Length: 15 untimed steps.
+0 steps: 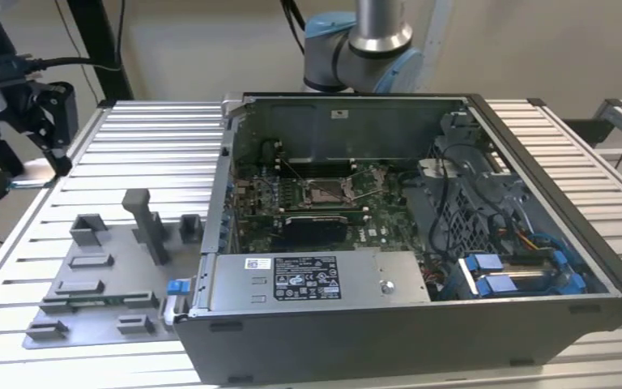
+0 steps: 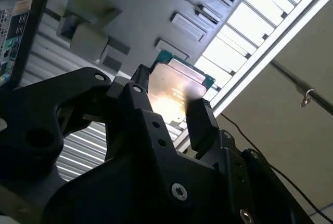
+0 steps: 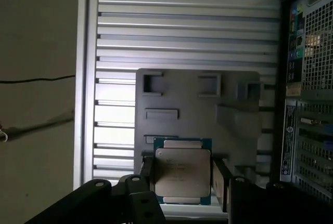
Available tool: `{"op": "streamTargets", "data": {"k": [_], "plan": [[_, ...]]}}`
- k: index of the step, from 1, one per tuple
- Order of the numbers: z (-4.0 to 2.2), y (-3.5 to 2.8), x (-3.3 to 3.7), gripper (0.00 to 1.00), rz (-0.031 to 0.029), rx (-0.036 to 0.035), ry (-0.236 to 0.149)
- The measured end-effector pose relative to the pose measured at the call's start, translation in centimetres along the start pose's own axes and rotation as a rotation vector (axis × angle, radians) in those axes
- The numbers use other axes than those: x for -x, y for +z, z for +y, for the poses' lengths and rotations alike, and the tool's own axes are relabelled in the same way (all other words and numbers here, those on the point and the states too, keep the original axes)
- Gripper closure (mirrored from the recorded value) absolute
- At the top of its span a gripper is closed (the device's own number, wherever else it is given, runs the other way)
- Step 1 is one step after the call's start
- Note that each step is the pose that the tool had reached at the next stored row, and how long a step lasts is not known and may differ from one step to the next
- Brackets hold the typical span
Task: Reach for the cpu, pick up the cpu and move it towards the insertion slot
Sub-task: 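Pick up the cpu and move it towards the insertion slot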
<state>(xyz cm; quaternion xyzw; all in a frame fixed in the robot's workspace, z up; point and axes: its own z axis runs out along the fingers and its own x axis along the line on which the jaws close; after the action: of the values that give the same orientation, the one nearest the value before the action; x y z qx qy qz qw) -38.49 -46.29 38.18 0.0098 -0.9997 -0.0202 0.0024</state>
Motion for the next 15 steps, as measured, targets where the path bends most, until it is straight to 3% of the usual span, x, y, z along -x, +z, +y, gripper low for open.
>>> {"op": "streamTargets", "data": {"k": [8, 15], "plan": [[-0.04, -0.02, 2.32, 1.00, 0.0003, -0.0001, 0.000], [-0.07, -0.01, 3.64, 1.00, 0.0002, 0.0000, 0.000]]}}
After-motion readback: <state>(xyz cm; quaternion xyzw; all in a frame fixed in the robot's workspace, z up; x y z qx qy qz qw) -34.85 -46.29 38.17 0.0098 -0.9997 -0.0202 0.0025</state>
